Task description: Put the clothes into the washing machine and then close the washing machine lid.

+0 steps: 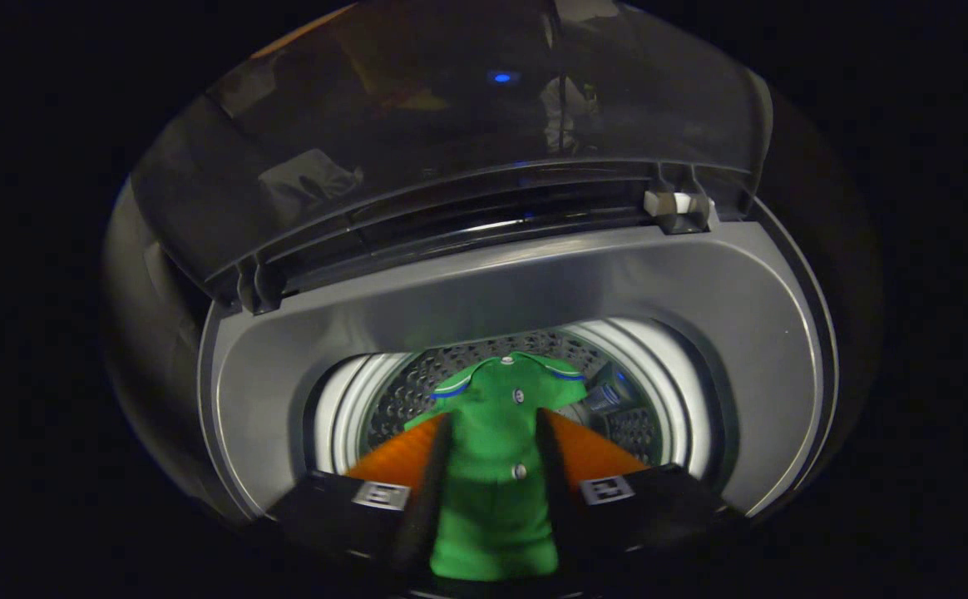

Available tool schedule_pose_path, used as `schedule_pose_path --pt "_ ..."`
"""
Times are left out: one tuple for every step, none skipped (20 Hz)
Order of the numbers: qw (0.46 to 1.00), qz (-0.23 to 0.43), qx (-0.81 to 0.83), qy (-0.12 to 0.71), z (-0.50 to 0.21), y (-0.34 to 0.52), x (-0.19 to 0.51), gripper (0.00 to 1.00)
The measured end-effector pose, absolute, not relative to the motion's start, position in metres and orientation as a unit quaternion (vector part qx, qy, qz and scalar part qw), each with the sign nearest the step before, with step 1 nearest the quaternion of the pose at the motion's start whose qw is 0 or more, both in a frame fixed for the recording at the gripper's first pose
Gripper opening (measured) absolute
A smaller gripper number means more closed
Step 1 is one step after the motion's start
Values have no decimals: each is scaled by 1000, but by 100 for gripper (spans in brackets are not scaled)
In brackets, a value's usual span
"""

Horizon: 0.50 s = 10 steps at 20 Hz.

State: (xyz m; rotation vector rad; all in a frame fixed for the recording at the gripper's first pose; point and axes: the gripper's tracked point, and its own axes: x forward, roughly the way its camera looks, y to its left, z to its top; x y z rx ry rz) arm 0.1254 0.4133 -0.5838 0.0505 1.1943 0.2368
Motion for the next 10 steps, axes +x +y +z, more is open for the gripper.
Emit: schedule_pose_path --pt "819 114 21 562 -581 412 125 71" --pt "818 115 15 563 -583 410 124 85" --pt "819 116 12 562 -583 410 123 99" --pt "819 118 9 561 -582 409 122 99" --pt "819 120 7 561 -581 410 120 99" --pt "819 121 5 561 -582 410 119 99" --pt "820 121 3 560 -579 409 118 99" --pt "820 121 3 559 -578 408 118 99" --pt "821 121 3 557 -576 409 117 99" --pt "823 123 2 555 -574 408 116 99"
